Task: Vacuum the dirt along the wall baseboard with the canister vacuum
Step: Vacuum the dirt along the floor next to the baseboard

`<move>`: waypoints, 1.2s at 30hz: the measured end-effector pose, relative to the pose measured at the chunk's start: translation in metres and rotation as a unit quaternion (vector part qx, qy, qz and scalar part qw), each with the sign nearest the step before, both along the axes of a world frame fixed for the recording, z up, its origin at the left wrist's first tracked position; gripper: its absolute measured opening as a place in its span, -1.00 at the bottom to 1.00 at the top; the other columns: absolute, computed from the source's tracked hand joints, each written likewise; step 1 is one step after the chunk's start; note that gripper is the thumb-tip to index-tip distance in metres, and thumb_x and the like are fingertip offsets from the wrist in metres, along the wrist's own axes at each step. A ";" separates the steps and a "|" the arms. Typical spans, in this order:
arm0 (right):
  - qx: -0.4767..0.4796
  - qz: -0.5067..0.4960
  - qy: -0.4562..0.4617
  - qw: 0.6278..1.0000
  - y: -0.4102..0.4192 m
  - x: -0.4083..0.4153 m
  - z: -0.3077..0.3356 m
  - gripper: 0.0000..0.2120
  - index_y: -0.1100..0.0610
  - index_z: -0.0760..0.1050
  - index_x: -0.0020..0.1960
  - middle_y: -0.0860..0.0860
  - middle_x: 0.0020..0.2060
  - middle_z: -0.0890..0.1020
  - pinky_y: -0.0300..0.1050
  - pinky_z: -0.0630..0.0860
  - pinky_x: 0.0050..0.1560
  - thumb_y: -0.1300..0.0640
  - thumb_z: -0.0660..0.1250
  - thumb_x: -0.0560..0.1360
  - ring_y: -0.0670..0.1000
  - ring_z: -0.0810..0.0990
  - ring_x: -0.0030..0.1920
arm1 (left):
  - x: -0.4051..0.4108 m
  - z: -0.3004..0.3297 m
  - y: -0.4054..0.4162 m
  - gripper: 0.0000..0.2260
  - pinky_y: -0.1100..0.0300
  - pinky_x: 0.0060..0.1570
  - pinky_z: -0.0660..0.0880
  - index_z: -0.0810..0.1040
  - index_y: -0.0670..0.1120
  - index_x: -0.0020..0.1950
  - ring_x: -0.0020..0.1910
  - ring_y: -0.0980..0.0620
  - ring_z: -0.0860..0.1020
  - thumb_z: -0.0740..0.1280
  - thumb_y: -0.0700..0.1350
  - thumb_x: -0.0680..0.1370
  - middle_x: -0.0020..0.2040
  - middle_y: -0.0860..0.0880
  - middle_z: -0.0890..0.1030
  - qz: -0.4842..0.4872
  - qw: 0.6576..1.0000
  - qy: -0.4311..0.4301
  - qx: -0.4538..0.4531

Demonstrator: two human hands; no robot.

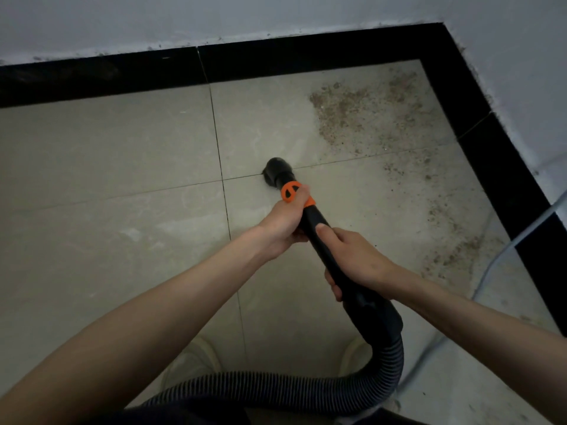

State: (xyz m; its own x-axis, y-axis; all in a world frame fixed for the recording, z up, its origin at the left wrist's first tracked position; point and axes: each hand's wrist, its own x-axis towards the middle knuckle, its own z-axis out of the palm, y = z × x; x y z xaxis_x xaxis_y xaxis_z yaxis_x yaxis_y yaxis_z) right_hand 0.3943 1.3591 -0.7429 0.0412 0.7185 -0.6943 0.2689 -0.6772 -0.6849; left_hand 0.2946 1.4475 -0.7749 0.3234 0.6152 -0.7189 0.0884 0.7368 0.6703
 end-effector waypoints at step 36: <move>0.033 -0.121 -0.064 0.990 0.016 0.020 -0.008 -0.58 0.20 0.38 -0.06 0.13 -0.46 0.55 -0.18 0.43 -0.55 -0.17 0.05 0.62 0.05 0.52 -0.59 | 0.051 0.002 0.024 -0.66 0.20 -0.31 0.51 0.44 -0.22 0.01 -0.26 0.02 0.53 0.20 0.08 0.61 -0.19 -0.08 0.52 -0.056 0.997 0.025 0.043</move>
